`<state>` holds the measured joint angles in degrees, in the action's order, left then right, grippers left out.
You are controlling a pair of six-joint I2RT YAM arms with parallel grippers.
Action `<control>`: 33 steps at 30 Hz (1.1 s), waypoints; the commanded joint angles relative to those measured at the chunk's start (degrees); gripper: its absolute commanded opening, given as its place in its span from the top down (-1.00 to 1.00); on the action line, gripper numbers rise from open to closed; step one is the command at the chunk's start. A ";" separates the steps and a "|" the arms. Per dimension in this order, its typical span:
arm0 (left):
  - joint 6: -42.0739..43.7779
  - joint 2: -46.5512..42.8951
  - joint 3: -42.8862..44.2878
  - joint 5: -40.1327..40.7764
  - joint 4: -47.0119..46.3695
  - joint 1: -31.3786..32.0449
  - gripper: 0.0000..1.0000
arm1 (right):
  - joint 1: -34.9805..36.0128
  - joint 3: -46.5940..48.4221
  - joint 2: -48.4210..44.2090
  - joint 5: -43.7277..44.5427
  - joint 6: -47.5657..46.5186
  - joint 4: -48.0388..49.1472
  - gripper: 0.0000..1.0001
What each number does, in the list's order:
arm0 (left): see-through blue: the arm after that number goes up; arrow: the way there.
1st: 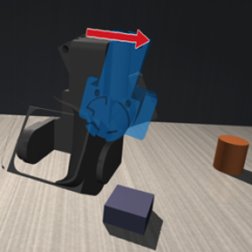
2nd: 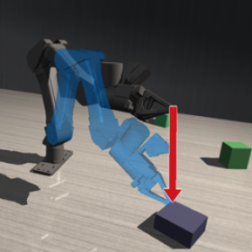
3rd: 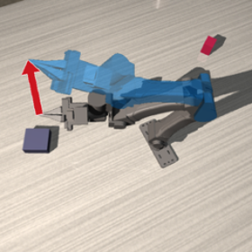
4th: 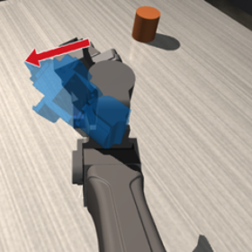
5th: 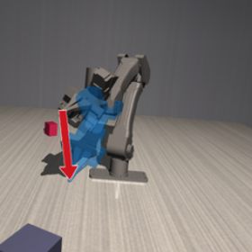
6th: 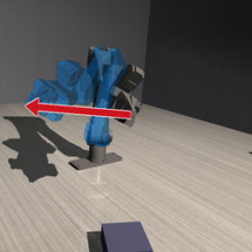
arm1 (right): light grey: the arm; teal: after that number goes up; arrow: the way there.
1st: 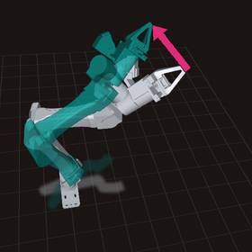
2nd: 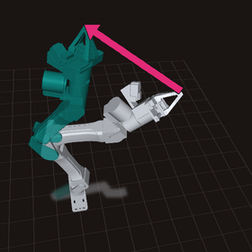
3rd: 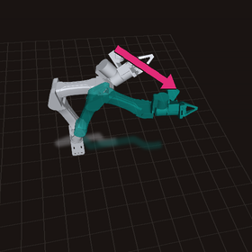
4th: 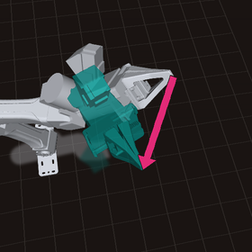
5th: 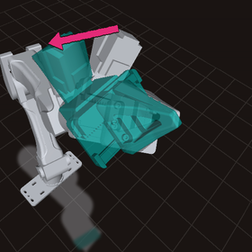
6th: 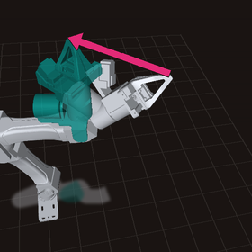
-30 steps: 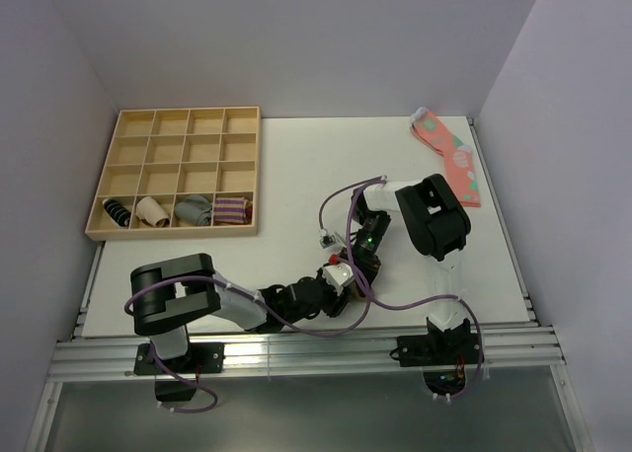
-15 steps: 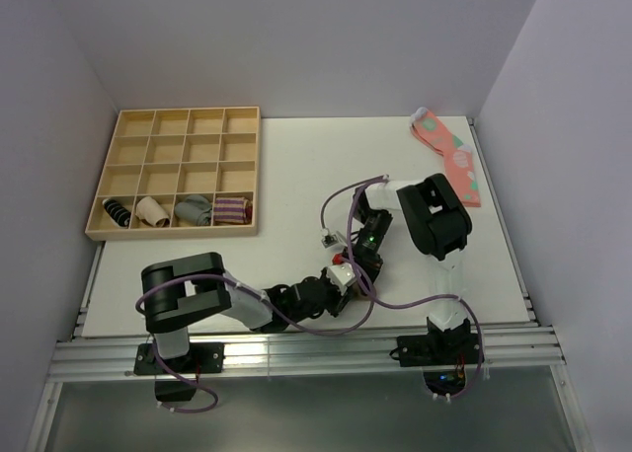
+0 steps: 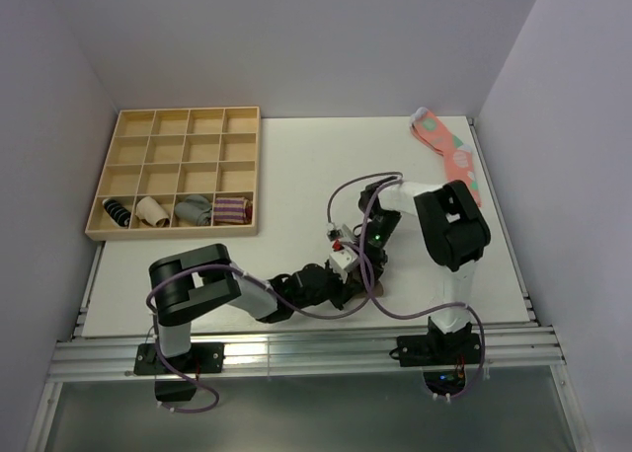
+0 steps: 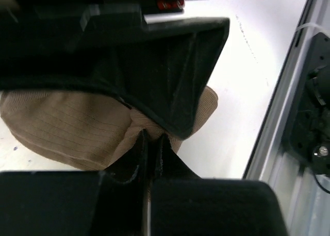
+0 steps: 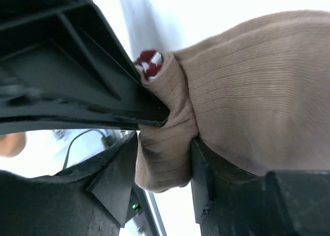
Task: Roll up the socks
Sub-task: Roll the sock at the center of the board.
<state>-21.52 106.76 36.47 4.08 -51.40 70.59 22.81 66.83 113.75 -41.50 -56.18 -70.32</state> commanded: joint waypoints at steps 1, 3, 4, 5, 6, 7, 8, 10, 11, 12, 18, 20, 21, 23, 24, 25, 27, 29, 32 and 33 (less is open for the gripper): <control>-4.75 4.16 -1.66 -7.41 12.55 0.08 0.99 | -1.45 -0.82 -7.04 -4.99 3.44 8.52 -0.05; -5.64 4.07 -2.01 -8.55 12.72 -0.54 0.99 | -2.32 -1.70 -10.29 -5.52 5.20 10.55 -0.09; -6.42 4.16 -1.75 -8.91 13.07 -0.80 0.99 | -3.37 -1.96 -11.26 -5.70 6.77 11.43 -0.11; -6.69 4.33 -1.58 -10.22 14.03 -1.24 0.99 | -3.99 -2.31 -12.93 -5.88 7.57 13.18 -0.12; -6.87 4.51 -1.49 -10.75 14.48 -1.50 0.99 | -4.61 -2.40 -13.73 -6.05 8.19 13.80 -0.12; -7.65 4.68 -0.79 -11.02 15.18 -1.68 0.99 | -5.75 -2.58 -14.43 -6.40 8.72 14.51 -0.12; -8.01 4.95 -0.44 -12.41 16.32 -1.94 0.99 | -6.37 -2.75 -15.22 -6.58 9.24 15.12 -0.12; -9.06 5.39 0.18 -13.83 16.85 -2.29 0.99 | -8.38 -3.28 -17.42 -6.76 10.30 16.09 -0.12; -9.33 5.65 0.36 -15.22 17.73 -2.64 0.99 | -8.92 -3.54 -18.64 -6.93 10.39 16.62 -0.12; -9.59 5.91 0.71 -15.93 18.34 -2.82 0.99 | -9.62 -3.72 -19.18 -7.28 10.04 16.45 -0.12; -12.31 6.71 3.78 -18.84 23.18 -4.75 0.99 | -15.07 -4.86 -23.66 -8.87 7.23 15.13 -0.12; -13.90 6.62 4.40 -20.68 24.67 -6.15 0.99 | -16.56 -6.18 -25.76 -9.22 5.74 14.95 -0.13; -14.42 6.62 4.40 -21.47 24.76 -6.69 0.99 | -16.92 -6.71 -26.47 -9.22 5.39 14.95 -0.13; -16.09 6.53 4.84 -22.88 26.34 -8.44 0.99 | -17.44 -8.20 -28.40 -9.22 3.98 15.13 -0.13; -16.53 6.53 5.01 -23.93 26.52 -9.06 0.99 | -18.14 -8.73 -29.11 -9.22 3.80 15.48 -0.13; -17.76 6.36 4.93 -25.33 26.96 -9.76 0.99 | -18.41 -9.78 -29.72 -9.04 3.37 15.83 -0.14; -18.64 6.53 5.63 -26.83 27.93 -11.69 0.99 | -18.85 -10.66 -31.57 -9.48 2.92 16.18 -0.14; -19.00 7.14 7.21 -28.59 30.72 -13.01 0.99 | -19.82 -11.63 -33.06 -9.66 1.00 15.31 -0.15; -19.35 8.11 10.02 -30.52 34.59 -13.89 0.99 | -20.43 -13.56 -36.22 -10.45 -3.04 13.73 -0.17; -19.44 8.29 10.81 -30.79 35.83 -14.16 0.99 | -20.43 -14.35 -37.28 -10.45 -4.19 13.46 -0.18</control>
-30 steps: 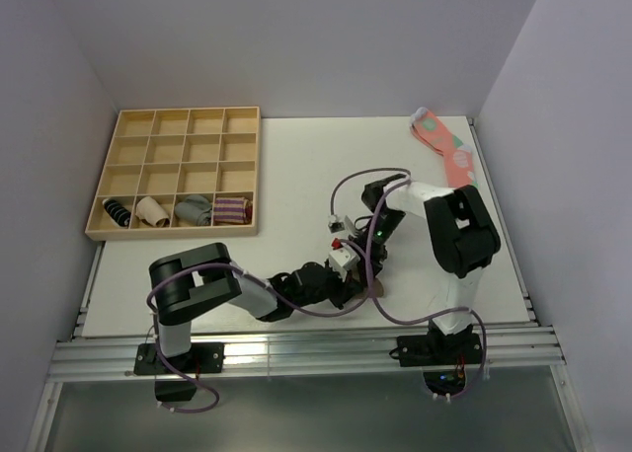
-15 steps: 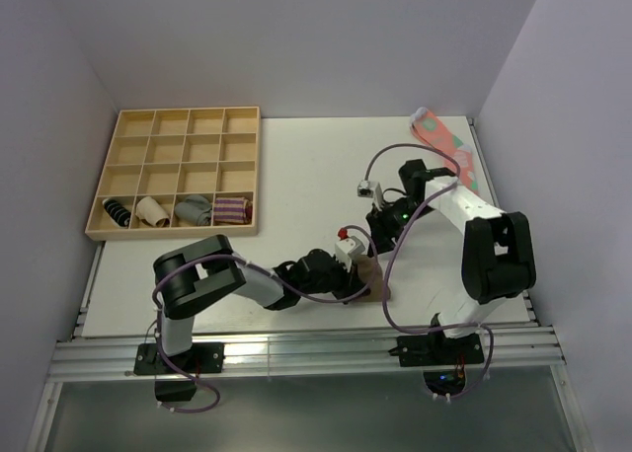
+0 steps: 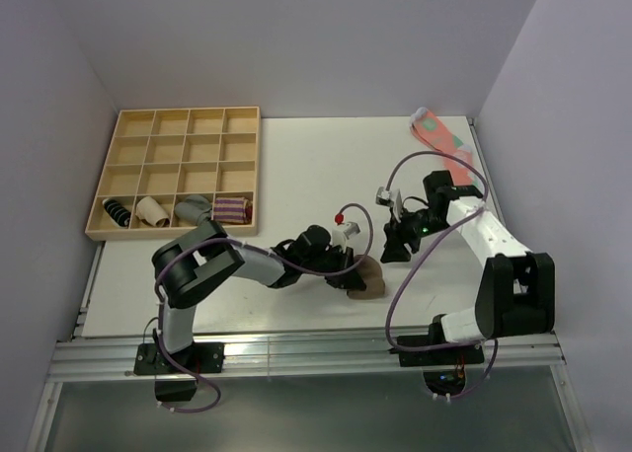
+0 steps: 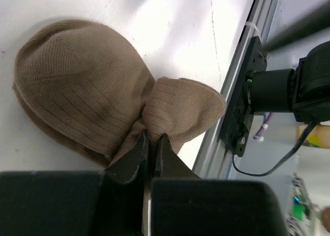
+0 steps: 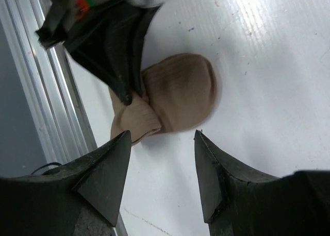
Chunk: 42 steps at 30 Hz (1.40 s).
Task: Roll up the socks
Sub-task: Roll the sock at the center of the board.
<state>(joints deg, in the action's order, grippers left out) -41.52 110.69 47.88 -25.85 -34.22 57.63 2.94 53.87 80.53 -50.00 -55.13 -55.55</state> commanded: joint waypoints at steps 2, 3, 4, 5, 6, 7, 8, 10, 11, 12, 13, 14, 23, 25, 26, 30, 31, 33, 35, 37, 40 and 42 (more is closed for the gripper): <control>0.74 5.14 1.77 -2.53 20.67 -1.81 0.99 | -0.65 -3.76 -7.21 -1.68 -8.14 -1.23 -0.25; 0.65 5.32 2.30 -2.98 22.07 -1.99 0.99 | -0.65 -4.55 -8.19 -1.51 -9.02 -1.23 -0.27; 0.47 5.67 3.53 -3.68 22.96 -2.25 0.99 | -0.48 -5.69 -8.98 -1.42 -10.77 -1.14 -0.28; 0.47 6.28 3.97 -4.56 23.58 -2.95 0.99 | -0.48 -6.14 -10.03 -1.07 -11.57 -1.66 -0.32; 0.39 6.55 4.33 -5.70 23.93 -3.22 0.99 | -0.39 -6.58 -10.39 -0.72 -12.27 -1.84 -0.33; 0.04 6.81 5.29 -6.66 25.15 -3.57 0.99 | -0.04 -7.19 -10.74 -0.19 -13.24 -2.02 -0.34; 0.03 7.34 5.73 -7.54 25.60 -4.27 0.99 | 0.83 -7.63 -11.18 1.12 -13.51 -1.84 -0.33; -0.05 7.69 7.04 -9.47 27.35 -4.98 0.99 | 1.98 -9.38 -11.89 2.35 -13.77 -0.27 -0.34; 0.03 8.13 7.58 -10.10 28.14 -5.59 0.99 | 3.37 -10.26 -13.02 4.10 -13.51 0.78 -0.34; 0.03 8.31 8.10 -10.54 28.85 -5.86 0.99 | 4.26 -11.23 -13.55 5.25 -12.81 2.19 -0.34; 0.12 8.57 9.24 -11.32 30.51 -6.12 0.99 | 5.22 -13.33 -14.34 6.22 -11.50 4.98 -0.34; 0.38 9.27 9.86 -11.94 31.22 -6.56 0.99 | 6.37 -14.48 -16.09 7.19 -10.70 6.49 -0.34; 0.65 11.30 14.70 -13.26 36.15 -6.91 0.99 | 14.99 -21.43 -25.42 12.47 -3.40 17.49 -0.36; 0.47 11.30 14.79 -13.26 36.41 -6.91 0.99 | 15.25 -21.96 -27.35 12.73 -2.87 18.28 -0.38; 0.30 11.30 14.70 -13.44 36.24 -6.91 0.99 | 15.51 -21.96 -27.79 12.82 -2.79 18.28 -0.38; -0.40 11.39 14.35 -13.79 35.80 -6.91 0.99 | 19.11 -22.84 -28.15 14.49 -1.21 19.16 -0.38; -0.49 11.47 14.35 -13.88 35.80 -6.91 0.99 | 20.08 -23.10 -27.98 15.19 -0.68 19.77 -0.38; -0.58 11.56 14.35 -14.05 35.89 -6.91 0.99 | 23.24 -24.24 -27.97 17.12 0.90 20.65 -0.38; -0.76 11.65 14.44 -14.06 35.62 -6.91 0.99 | 26.57 -25.12 -28.59 18.70 1.87 22.15 -0.37; -0.67 11.83 14.61 -14.32 35.80 -6.91 0.99 | 28.52 -26.35 -29.29 19.67 3.28 23.20 -0.37; -0.58 12.26 15.14 -14.41 36.24 -6.91 0.99 | 31.77 -28.02 -30.17 22.13 4.94 25.40 -0.37; -0.50 12.53 15.58 -14.50 36.50 -6.83 0.99 | 33.26 -29.25 -30.43 23.80 5.48 27.41 -0.37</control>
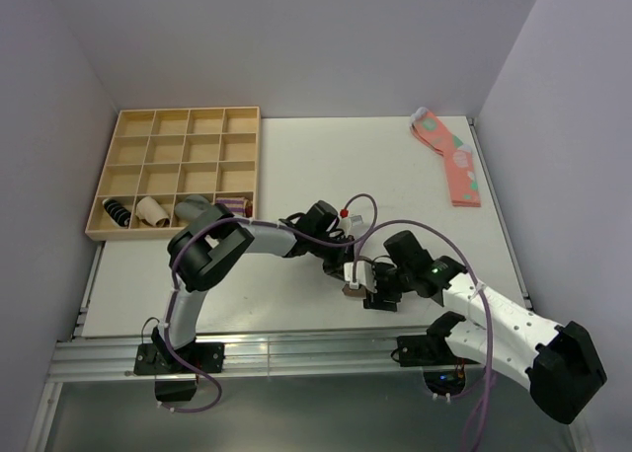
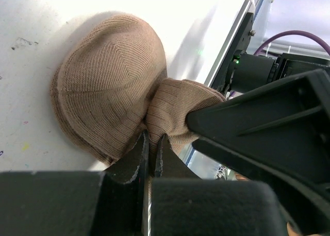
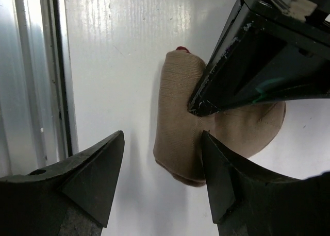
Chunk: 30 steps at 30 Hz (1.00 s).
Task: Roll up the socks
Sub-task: Roll the sock at the center of the board.
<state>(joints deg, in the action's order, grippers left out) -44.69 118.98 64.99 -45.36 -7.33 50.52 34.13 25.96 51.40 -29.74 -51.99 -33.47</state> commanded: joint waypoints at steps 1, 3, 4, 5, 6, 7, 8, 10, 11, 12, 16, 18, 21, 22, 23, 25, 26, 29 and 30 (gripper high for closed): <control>2.76 4.24 -1.36 5.02 9.71 0.19 0.99 | 2.43 -1.61 -1.12 4.07 2.50 5.87 -0.37; 2.76 4.42 -1.10 4.76 9.79 0.19 0.99 | 2.96 -2.13 -0.51 4.51 2.68 6.49 -0.37; 2.76 4.59 -1.01 4.67 9.79 0.19 0.99 | 3.31 -2.22 0.45 5.03 2.59 7.36 -0.36; 2.76 4.60 -0.83 4.67 9.88 0.19 0.99 | 3.40 -2.83 0.81 5.56 2.77 7.98 -0.36; 2.76 4.60 -0.83 4.67 9.88 0.19 0.99 | 3.66 -3.19 1.25 6.00 2.77 8.68 -0.35; 2.85 4.77 -0.83 4.58 9.88 0.28 0.99 | 3.92 -3.63 1.95 6.79 2.94 10.25 -0.33; 2.76 4.68 -0.74 4.41 9.88 0.19 0.99 | 3.93 -3.46 2.30 6.80 3.12 10.27 -0.32; 2.76 4.86 -0.83 4.15 9.62 0.19 0.99 | 4.01 -3.45 2.74 7.67 3.29 11.14 -0.30; 2.59 4.95 -1.01 3.53 9.36 0.19 0.99 | 4.19 -3.37 3.09 8.20 3.82 11.76 -0.30; 2.67 5.03 -0.92 3.44 9.44 0.19 0.99 | 4.36 -2.93 4.49 8.46 3.91 11.42 -0.29; 2.41 5.21 -0.48 2.56 9.35 0.10 0.99 | 4.45 -0.12 9.68 8.56 5.22 9.66 -0.21; 1.97 5.30 -0.57 1.60 8.74 0.10 0.99 | 4.46 1.11 12.48 8.38 5.75 8.87 -0.18; 1.71 5.39 -0.30 1.16 8.92 0.02 0.99 | 4.45 2.34 15.56 8.55 6.98 8.86 -0.07; 1.53 5.39 -0.57 0.98 8.57 0.01 0.99 | 4.54 2.61 16.01 8.29 7.51 8.86 -0.04; 0.92 5.39 -0.65 0.72 8.13 0.01 0.99 | 4.46 2.96 16.54 8.29 7.69 8.78 0.01; -1.09 5.30 -1.53 0.02 5.60 0.01 0.99 | 4.28 3.57 17.86 8.38 8.82 8.60 0.13; -1.89 4.95 -2.06 -0.07 4.71 0.01 0.99 | 4.02 3.75 18.91 8.29 9.18 8.34 0.36; -6.63 4.16 -4.34 0.10 -0.37 -0.07 0.95 | 2.88 5.51 21.54 6.63 9.10 6.50 0.44; -8.03 3.55 -5.13 0.36 -1.97 -0.07 0.95 | 1.48 5.94 21.99 5.66 9.36 5.71 0.49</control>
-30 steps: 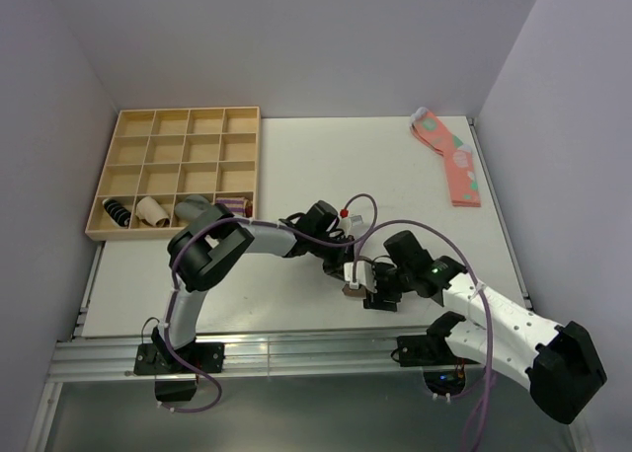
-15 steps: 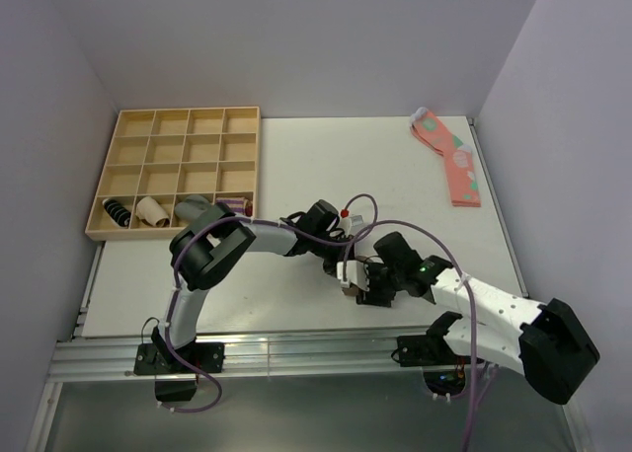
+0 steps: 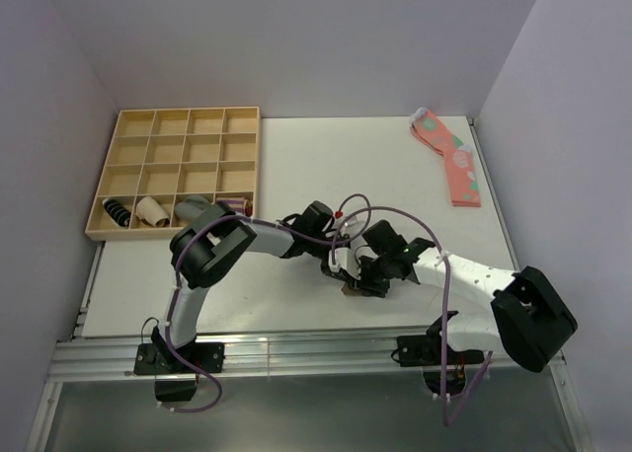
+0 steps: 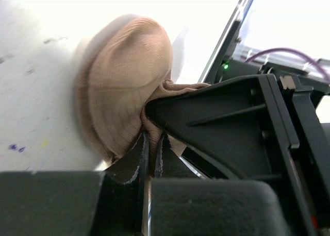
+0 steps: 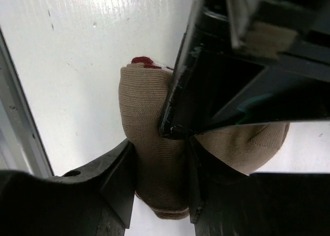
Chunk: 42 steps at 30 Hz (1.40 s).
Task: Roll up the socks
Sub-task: Roll the sock at the center of the board.
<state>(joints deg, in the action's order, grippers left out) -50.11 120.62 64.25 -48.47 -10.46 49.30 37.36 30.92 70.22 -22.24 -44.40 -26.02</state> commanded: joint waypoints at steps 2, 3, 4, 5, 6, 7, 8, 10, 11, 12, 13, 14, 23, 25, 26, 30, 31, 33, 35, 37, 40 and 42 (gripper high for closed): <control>-7.71 0.94 -7.20 4.87 -4.44 1.15 0.92 | -3.87 3.09 4.74 -4.12 0.03 -4.98 0.50; -9.38 0.50 -8.25 5.48 -6.22 1.15 0.91 | -4.92 3.88 5.54 -4.82 -0.59 -6.31 0.51; -12.44 -0.03 -10.44 6.27 -8.42 1.24 0.87 | -6.93 5.89 6.42 -7.09 -2.69 -7.89 0.53; -13.78 -1.42 -11.42 8.54 -9.92 1.24 0.85 | -8.09 6.95 8.43 -8.60 -4.01 -9.47 0.53; -14.92 -2.22 -12.38 9.87 -12.63 1.41 0.82 | -9.31 8.10 9.66 -9.74 -5.24 -12.53 0.53; -16.76 -3.71 -14.05 12.58 -13.70 1.59 0.80 | -11.59 10.28 12.29 -11.67 -7.52 -15.52 0.54; -17.56 -4.51 -14.67 13.83 -14.93 1.76 0.76 | -12.57 11.52 13.88 -12.47 -8.76 -17.29 0.55; -19.75 -5.65 -16.61 15.94 -16.78 2.12 0.67 | -15.11 15.29 16.96 -15.18 -12.10 -20.90 0.55; -20.37 -6.79 -17.05 18.21 -17.48 2.55 0.63 | -15.74 16.44 19.67 -15.98 -13.07 -23.70 0.55; -21.34 -7.32 -18.27 19.28 -19.32 2.82 0.59 | -16.27 18.20 20.91 -16.60 -14.64 -25.03 0.55; -21.35 -8.46 -18.54 20.51 -19.16 2.99 0.59 | -17.23 19.00 22.93 -17.48 -15.18 -26.17 0.55; -21.35 -9.08 -18.72 23.56 -18.73 3.34 0.59 | -17.67 19.70 23.91 -18.01 -15.62 -27.75 0.55; -16.43 -12.42 -16.70 36.41 -14.95 6.16 0.58 | -22.15 27.09 34.01 -19.86 -17.56 -34.96 0.54; -14.50 -13.73 -16.79 40.79 -14.42 6.69 0.55 | -22.86 28.58 36.47 -19.95 -17.47 -35.94 0.54; -13.80 -14.26 -17.14 42.04 -14.41 7.12 0.53 | -23.12 29.11 37.27 -19.86 -17.12 -36.38 0.55; -7.83 -16.64 -18.72 47.84 -15.55 7.74 0.40 | -24.09 31.74 40.26 -19.07 -15.28 -37.43 0.55; -6.51 -17.51 -18.98 48.29 -16.17 7.92 0.38 | -24.09 32.27 41.48 -18.98 -15.19 -38.05 0.55; -3.09 -18.13 -20.38 51.45 -18.71 8.79 0.31 | -24.27 34.02 42.89 -18.89 -14.92 -39.10 0.55; -0.36 -19.01 -21.62 54.42 -20.91 9.41 0.27 | -24.44 35.17 44.48 -18.89 -14.75 -40.42 0.54; 4.04 -20.15 -23.29 55.85 -23.72 10.29 0.24 | -24.44 35.79 45.09 -18.72 -14.40 -40.95 0.55; 11.85 -22.08 -25.57 61.82 -26.80 13.17 0.23 | -24.44 36.67 46.06 -18.54 -13.96 -41.82 0.54; 17.20 -23.05 -26.36 64.71 -28.30 14.85 0.24 | -24.44 37.11 46.50 -18.37 -13.61 -42.09 0.54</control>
<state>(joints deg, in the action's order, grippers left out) -44.84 101.03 38.83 8.84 -32.64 61.28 13.45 66.24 115.15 -45.08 -57.74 -68.84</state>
